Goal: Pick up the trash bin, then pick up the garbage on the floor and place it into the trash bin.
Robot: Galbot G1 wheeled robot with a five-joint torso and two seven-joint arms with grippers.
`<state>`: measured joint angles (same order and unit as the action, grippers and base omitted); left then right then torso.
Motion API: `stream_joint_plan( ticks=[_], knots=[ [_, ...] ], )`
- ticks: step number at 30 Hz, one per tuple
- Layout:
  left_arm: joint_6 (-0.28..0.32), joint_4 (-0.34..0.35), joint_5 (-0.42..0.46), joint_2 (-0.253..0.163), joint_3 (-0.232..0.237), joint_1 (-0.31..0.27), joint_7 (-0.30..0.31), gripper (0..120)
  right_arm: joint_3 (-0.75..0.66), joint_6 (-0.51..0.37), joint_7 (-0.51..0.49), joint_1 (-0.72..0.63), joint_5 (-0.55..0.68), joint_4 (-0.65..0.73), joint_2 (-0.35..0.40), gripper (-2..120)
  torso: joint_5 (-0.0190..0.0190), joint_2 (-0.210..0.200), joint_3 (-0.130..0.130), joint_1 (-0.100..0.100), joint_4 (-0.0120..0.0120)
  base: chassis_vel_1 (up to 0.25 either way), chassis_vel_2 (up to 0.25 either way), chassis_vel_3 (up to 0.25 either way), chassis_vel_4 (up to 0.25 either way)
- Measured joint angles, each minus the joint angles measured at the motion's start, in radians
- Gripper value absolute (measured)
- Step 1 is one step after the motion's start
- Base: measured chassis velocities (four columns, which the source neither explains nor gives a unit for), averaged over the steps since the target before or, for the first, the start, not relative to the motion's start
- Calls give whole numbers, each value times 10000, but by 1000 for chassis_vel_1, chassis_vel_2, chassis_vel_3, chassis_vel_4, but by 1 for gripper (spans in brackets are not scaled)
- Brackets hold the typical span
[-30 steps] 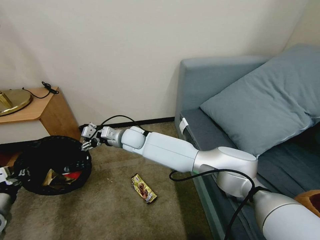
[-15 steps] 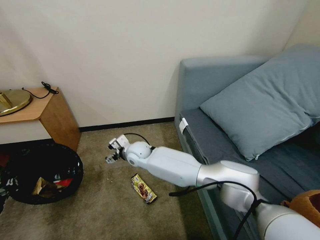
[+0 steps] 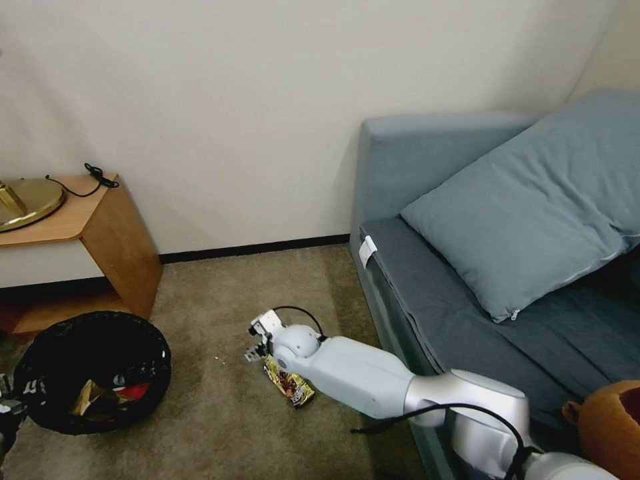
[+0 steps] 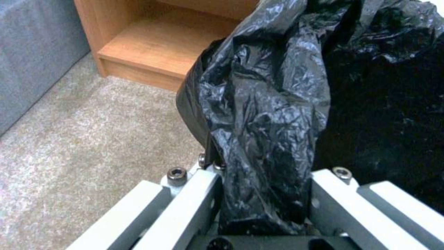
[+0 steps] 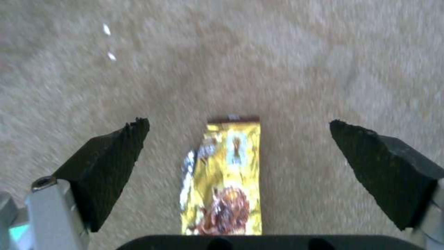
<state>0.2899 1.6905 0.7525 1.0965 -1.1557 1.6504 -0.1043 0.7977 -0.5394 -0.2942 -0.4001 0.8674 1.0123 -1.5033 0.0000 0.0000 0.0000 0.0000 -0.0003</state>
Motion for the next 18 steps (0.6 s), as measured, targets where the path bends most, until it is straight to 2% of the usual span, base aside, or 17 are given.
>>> stream_joint_plan(
  ticks=[10, 18],
  knots=[
    [-45, -749, -30, -330, -128, -89, -142, 4, -520, 41, 5, -495, -453, 148, 360, 100, 3, 0, -1, 0, 4, 0, 0, 0, 0],
    [-159, -813, -227, -227, -95, -56, -220, 4, -857, 242, 161, -955, -1227, 287, 521, 100, 5, 1, -1, 0, 5, 0, 0, 0, 0]
  ],
)
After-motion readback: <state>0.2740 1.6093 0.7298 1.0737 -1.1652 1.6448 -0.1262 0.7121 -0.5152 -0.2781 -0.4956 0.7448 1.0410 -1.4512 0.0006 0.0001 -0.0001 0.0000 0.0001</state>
